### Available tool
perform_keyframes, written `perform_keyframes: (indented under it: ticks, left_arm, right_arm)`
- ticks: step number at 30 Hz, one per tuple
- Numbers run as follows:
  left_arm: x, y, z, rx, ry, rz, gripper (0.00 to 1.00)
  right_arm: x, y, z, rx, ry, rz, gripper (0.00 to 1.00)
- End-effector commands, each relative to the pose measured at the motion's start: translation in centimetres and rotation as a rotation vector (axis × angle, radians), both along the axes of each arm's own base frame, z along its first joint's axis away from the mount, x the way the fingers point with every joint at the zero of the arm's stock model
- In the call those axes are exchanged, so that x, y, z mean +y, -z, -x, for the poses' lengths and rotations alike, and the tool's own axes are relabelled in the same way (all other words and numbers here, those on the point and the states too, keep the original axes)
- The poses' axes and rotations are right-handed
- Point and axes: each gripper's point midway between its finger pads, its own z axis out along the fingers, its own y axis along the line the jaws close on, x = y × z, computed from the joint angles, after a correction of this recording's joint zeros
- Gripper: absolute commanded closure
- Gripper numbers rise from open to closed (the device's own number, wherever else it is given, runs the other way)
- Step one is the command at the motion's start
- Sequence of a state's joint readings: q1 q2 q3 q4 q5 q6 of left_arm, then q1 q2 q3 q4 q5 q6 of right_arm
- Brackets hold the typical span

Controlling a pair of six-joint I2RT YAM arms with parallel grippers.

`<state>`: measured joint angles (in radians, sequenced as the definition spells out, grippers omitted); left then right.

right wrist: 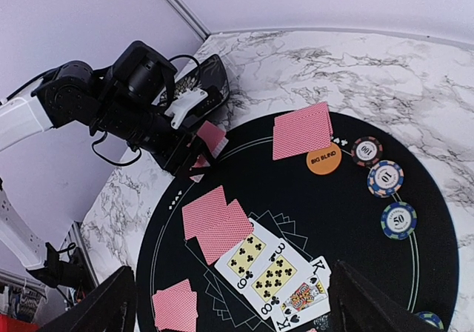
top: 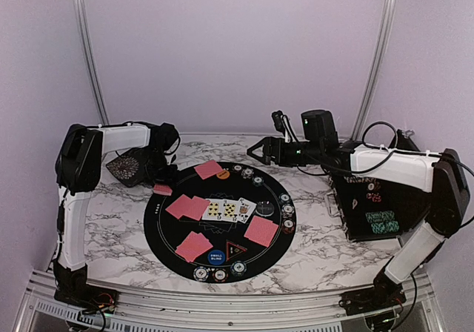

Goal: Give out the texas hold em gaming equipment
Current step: Place the face-down deck piles on the poker table mat.

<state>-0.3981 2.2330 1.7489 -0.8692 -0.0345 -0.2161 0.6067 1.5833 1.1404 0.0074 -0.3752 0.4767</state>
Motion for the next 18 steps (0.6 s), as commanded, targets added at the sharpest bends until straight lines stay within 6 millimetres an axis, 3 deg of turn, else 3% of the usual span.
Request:
perform_keyframes:
  ticks: [1,18]
  left_arm:
    - [0.0,1.7,0.8,0.035,0.007,0.005,0.4]
    - [0.2,2.7,1.1,0.047,0.009,-0.001,0.28]
  right_arm:
    - [-0.4,-1.9,-0.2,-0.043,0.012,-0.031,0.13]
    - [-0.5,-1.7,0.1,-0.038,0.008,-0.034,0.13]
